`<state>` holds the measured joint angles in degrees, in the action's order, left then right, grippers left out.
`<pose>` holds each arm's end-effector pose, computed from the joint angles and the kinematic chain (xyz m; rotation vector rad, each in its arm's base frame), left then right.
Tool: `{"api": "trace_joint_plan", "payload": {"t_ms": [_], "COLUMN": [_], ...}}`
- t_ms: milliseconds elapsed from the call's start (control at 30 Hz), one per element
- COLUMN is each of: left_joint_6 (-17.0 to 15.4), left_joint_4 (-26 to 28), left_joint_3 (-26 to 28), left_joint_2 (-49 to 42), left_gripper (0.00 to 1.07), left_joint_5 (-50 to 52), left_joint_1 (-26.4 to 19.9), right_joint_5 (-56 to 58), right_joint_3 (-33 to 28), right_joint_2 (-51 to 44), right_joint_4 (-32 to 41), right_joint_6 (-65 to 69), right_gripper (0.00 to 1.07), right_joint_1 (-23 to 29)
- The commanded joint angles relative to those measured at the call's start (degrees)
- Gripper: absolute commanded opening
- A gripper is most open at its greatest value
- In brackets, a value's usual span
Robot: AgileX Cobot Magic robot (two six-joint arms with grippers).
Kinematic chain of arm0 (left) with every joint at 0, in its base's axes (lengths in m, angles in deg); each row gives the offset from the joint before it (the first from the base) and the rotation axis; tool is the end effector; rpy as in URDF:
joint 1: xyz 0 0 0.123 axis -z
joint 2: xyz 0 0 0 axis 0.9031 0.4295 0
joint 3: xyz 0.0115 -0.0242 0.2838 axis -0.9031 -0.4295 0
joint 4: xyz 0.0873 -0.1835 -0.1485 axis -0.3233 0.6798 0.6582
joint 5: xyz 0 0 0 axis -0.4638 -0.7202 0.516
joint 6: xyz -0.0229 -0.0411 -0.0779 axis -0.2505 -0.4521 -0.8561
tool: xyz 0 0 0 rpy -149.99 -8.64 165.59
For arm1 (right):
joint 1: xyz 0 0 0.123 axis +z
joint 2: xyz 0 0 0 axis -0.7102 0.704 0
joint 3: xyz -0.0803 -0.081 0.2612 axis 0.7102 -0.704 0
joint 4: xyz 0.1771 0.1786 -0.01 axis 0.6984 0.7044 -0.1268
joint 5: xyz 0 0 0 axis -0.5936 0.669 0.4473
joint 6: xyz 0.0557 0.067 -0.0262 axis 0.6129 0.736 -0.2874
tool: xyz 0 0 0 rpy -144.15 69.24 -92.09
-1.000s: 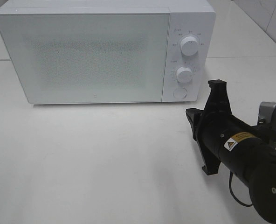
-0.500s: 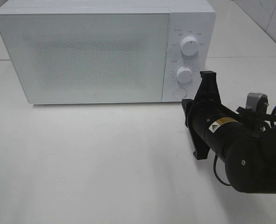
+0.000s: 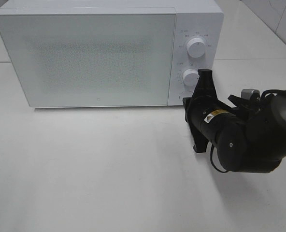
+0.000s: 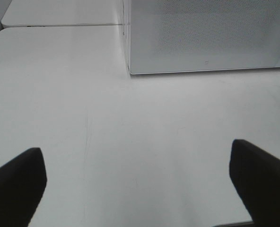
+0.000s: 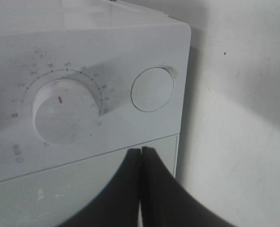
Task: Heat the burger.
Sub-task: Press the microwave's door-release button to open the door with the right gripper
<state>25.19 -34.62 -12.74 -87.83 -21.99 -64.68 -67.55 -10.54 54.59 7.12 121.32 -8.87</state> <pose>-0.0055 -0.0119 0.2796 0.0925 2.0137 -0.1228 0.2819 0.1549 0.1067 1.3829 1.5286 1.1301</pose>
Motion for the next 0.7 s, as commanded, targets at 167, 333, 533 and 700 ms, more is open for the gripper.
{"api": "trace_joint_plan", "payload": {"t_ms": [167,333,533,700], "left_joint_6": [0.0,0.0,0.0,0.0], "left_joint_4": [0.0,0.0,0.0,0.0], "left_joint_3": [-0.17,-0.17,-0.17,-0.17], "left_joint_2": [-1.2,-1.2,-1.2,-1.2], "left_gripper": [1.01,1.01,1.01,1.01], "left_joint_5": [0.46,0.46,0.46,0.46], "left_joint_1": [-0.29,-0.29,-0.29,-0.29], "right_joint_5": [2.92,3.44,3.67,5.1], "right_joint_3": [4.81,6.88,9.34,11.46], "right_joint_2": [3.55,5.67,6.59,7.96], "right_joint_4": [-2.01,-1.89,-1.66,-1.72], "right_joint_6": [0.8,0.8,0.52,0.34], "right_gripper": [0.0,0.0,0.0,0.0], "right_joint_1": [-2.46,-4.35,-4.41,-5.73]}}
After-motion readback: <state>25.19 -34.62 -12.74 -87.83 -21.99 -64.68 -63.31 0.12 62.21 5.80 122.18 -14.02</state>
